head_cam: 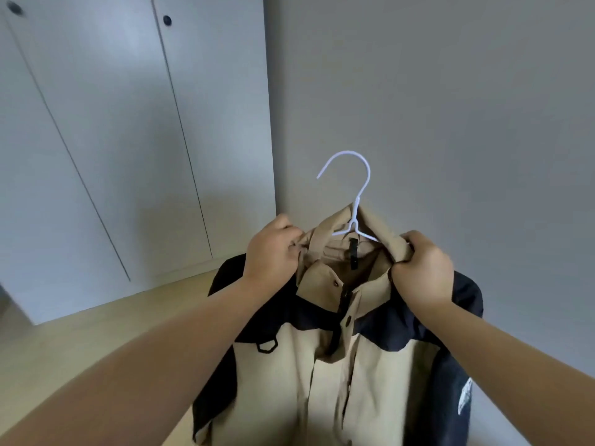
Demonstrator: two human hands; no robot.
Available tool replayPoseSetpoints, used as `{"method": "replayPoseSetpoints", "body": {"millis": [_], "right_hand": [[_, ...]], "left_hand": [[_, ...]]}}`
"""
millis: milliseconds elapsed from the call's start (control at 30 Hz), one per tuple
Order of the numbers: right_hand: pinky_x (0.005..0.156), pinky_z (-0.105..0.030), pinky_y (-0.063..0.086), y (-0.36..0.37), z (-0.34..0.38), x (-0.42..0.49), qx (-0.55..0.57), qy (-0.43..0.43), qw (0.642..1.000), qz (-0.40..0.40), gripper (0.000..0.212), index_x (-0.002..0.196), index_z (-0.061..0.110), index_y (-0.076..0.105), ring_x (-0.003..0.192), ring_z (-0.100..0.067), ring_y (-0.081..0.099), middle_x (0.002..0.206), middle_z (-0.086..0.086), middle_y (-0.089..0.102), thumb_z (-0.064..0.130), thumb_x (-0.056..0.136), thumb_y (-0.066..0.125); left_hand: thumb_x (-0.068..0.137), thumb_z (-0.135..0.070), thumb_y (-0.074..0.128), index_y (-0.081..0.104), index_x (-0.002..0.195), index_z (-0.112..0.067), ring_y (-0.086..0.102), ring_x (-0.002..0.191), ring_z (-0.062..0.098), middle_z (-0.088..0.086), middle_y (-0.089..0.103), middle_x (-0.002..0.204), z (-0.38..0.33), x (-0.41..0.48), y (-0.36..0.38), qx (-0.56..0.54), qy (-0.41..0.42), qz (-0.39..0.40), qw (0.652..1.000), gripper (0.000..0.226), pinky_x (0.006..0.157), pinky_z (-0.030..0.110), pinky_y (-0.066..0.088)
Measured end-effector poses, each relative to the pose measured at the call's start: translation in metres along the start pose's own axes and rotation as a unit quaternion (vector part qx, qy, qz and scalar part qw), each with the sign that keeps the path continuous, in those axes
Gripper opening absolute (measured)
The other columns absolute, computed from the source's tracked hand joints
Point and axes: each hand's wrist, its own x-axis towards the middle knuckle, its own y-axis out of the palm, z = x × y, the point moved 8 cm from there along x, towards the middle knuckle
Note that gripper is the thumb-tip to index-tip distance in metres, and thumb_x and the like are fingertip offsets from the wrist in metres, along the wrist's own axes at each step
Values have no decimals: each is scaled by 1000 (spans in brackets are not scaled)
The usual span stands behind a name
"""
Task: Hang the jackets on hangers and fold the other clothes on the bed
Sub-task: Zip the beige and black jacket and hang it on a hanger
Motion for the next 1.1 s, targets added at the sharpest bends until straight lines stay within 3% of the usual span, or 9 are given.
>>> {"method": "replayPoseSetpoints", "body": {"millis": [267, 400, 500, 667, 733, 867, 933, 1000, 1100], "right_hand": [[55, -32, 43, -15, 131, 77, 17, 81, 992, 97, 27, 84, 18, 58, 63, -26, 55, 64, -1, 58, -3, 71, 46], [54, -28, 46, 0, 214, 105, 13, 132, 970, 201, 15, 91, 19, 62, 65, -21, 58, 71, -2, 62, 9, 79, 59], [47, -23, 34, 9, 276, 113, 20, 136, 964, 227, 13, 92, 21, 63, 61, -11, 53, 67, 6, 57, 22, 79, 67], [52, -23, 38, 35, 348, 121, 68, 149, 942, 293, 23, 96, 19, 58, 69, -11, 54, 81, 2, 59, 25, 78, 71], [55, -20, 39, 52, 369, 124, 88, 150, 926, 335, 28, 97, 18, 53, 71, -9, 52, 82, 4, 54, 28, 78, 72], [63, -21, 42, 95, 388, 110, 76, 151, 895, 413, 38, 105, 20, 49, 78, -8, 51, 88, 6, 51, 39, 80, 70], [66, -20, 42, 122, 395, 96, 70, 156, 876, 450, 40, 108, 20, 47, 82, -9, 51, 91, 6, 51, 41, 82, 69], [67, -18, 44, 150, 406, 88, 73, 150, 862, 478, 38, 109, 20, 47, 80, -9, 51, 90, 9, 50, 42, 85, 66], [66, -18, 50, 192, 432, 90, 76, 127, 829, 539, 27, 107, 20, 53, 77, -9, 59, 88, 7, 58, 39, 89, 61]], "left_hand": [[83, 2, 56, 70, 94, -8, 46, 91, 18, -3, 51, 89, 21, 111, -92, -28, -149, 45, 987, 20, 68, 20, 30], [85, 6, 54, 67, 110, -15, 47, 104, 11, -6, 57, 107, 10, 169, -167, -152, -205, 34, 966, 36, 80, 3, 35], [81, 11, 47, 60, 121, -18, 53, 106, 12, -12, 55, 112, 6, 203, -211, -265, -260, 61, 927, 51, 86, 21, 48], [89, 4, 46, 52, 121, -13, 54, 112, 15, 1, 60, 121, 24, 238, -273, -320, -331, 47, 886, 37, 95, 31, 47], [91, -2, 51, 55, 109, -12, 57, 113, 20, 7, 62, 121, 46, 246, -292, -373, -383, 10, 845, 22, 91, 28, 47], [96, -6, 46, 56, 99, -4, 62, 108, 27, 17, 65, 106, 86, 246, -302, -584, -475, -59, 656, 10, 101, 32, 43], [96, -6, 44, 56, 95, -4, 65, 95, 25, 14, 66, 95, 109, 242, -301, -576, -497, -57, 647, 12, 103, 33, 41], [96, -6, 44, 55, 89, -5, 64, 81, 22, 10, 62, 83, 135, 242, -303, -544, -511, -52, 664, 14, 94, 30, 45], [97, -3, 44, 54, 80, -5, 56, 57, 15, 6, 52, 65, 183, 251, -311, -492, -523, -49, 694, 20, 56, 19, 49]]}}
